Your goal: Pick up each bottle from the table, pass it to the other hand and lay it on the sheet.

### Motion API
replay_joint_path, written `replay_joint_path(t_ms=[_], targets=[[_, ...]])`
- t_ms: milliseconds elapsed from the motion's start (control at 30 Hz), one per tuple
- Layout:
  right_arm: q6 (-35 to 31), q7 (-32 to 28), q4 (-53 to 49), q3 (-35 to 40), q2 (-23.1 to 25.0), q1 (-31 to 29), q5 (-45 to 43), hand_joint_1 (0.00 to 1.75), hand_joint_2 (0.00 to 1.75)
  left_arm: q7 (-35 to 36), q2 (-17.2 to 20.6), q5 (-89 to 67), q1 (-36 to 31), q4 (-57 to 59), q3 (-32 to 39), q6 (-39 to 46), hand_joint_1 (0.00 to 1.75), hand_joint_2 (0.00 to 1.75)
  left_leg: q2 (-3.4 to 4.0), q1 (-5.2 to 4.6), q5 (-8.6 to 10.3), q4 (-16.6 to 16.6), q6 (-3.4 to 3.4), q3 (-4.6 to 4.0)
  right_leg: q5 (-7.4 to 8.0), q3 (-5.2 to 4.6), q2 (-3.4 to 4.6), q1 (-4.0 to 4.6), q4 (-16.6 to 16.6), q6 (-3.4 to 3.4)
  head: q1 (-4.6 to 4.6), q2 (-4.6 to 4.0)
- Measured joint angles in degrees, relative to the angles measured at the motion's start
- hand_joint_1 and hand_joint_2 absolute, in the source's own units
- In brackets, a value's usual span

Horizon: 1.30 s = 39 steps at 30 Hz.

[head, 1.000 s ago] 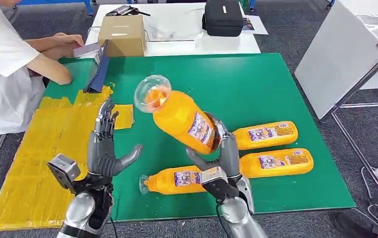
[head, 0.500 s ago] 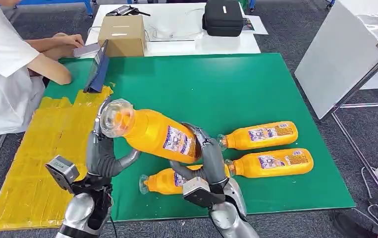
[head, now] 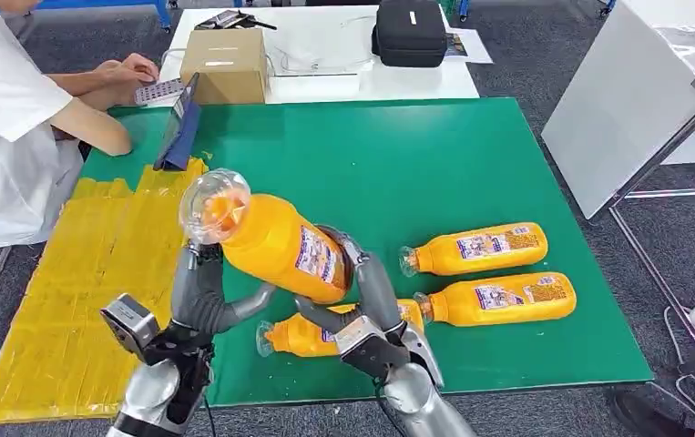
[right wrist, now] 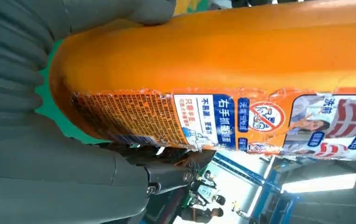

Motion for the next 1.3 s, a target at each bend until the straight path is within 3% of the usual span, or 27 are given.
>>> replay_joint_path(t_ms=[667,1067,1300], targets=[[-5.6,-1.1,-5.9,-9.4,-1.5,1.1,-1.0,1.75,1.75,-0.4,0.5,-3.7,-0.1,1.5,-2.2,-3.1,0.0,1.75,0.01,0.0,0.0,0.0,0.0,0.0,0.0,-0.01,0.0,0.0,0.0,0.0,0.0,0.0],[-5.6,-0.9,-6.7,-10.8,-1.7,1.2,-1.1,1.75,1.75,-0.4,0.5,-3.8,-0.1,1.4,-2.5,-3.2,0.0,1.75,0.02,0.0,0.0,0.0,0.0,0.01,0.0,-0.02,0.01,0.0,0.0,0.0,0.0,0.0],[-1.3,2.2,-1.7,-8.6,-1.1,-0.1,4.5,1.75,1.75,0.1,0.5,-3.8,-1.0,1.5,-3.1,-4.2,0.0,1.75,0.04,0.01,0.0,0.0,0.0,-0.01,0.0,-0.01,0.01,0.01,0.0,0.0,-0.02,0.0]])
